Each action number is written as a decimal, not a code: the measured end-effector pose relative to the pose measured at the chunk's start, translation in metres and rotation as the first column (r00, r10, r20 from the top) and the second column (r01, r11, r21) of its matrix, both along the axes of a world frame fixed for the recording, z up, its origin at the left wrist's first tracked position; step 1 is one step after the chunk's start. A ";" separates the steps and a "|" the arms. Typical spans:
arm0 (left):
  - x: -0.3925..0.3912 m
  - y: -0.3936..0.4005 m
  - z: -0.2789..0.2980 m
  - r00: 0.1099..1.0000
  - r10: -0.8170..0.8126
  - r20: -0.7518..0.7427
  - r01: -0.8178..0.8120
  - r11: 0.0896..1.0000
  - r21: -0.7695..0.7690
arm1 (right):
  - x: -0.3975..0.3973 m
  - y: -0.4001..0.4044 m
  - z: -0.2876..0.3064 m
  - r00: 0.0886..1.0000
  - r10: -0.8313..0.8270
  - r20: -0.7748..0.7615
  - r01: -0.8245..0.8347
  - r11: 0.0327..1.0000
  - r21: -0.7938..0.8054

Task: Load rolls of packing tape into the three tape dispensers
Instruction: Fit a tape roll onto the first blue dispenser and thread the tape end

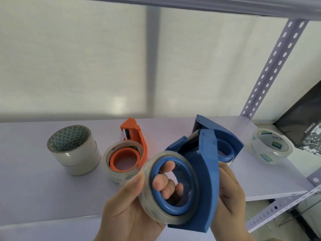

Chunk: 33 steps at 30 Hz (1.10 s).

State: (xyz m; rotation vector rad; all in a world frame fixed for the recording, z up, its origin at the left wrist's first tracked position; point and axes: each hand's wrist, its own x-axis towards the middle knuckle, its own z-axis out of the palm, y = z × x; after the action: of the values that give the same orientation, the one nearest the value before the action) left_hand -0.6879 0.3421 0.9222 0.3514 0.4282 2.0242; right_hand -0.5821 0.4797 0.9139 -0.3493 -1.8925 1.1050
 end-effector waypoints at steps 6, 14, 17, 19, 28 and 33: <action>0.003 0.012 -0.011 0.996 -0.008 0.088 0.007 1.000 0.015 | 0.010 0.004 -0.007 0.998 -0.001 0.061 -0.001 1.000 0.028; 0.005 0.021 -0.021 0.991 -0.032 0.128 0.028 0.999 0.040 | 0.006 0.011 -0.011 0.974 0.019 0.224 -0.048 0.991 0.124; 0.005 0.024 -0.023 0.993 -0.022 0.118 0.019 0.999 0.027 | 0.000 0.018 -0.018 0.920 -0.060 0.387 -0.081 0.938 0.337; 0.004 0.027 -0.027 0.993 -0.020 0.117 0.019 1.000 0.009 | -0.006 0.021 -0.019 0.863 -0.167 0.477 -0.093 0.876 0.474; 0.003 0.036 -0.039 0.992 -0.039 0.124 0.036 0.999 0.026 | -0.005 0.014 -0.015 0.920 0.306 0.245 -0.113 0.805 -0.582; 0.003 0.036 -0.034 0.990 -0.041 0.137 0.035 0.998 0.049 | 0.004 0.019 -0.004 0.835 0.263 0.483 0.031 0.854 -0.519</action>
State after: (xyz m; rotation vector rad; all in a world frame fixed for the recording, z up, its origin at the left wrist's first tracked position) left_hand -0.6847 0.3786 0.8878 0.2439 0.2871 2.0089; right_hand -0.5786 0.4983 0.9100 -0.9392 -2.0911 1.7412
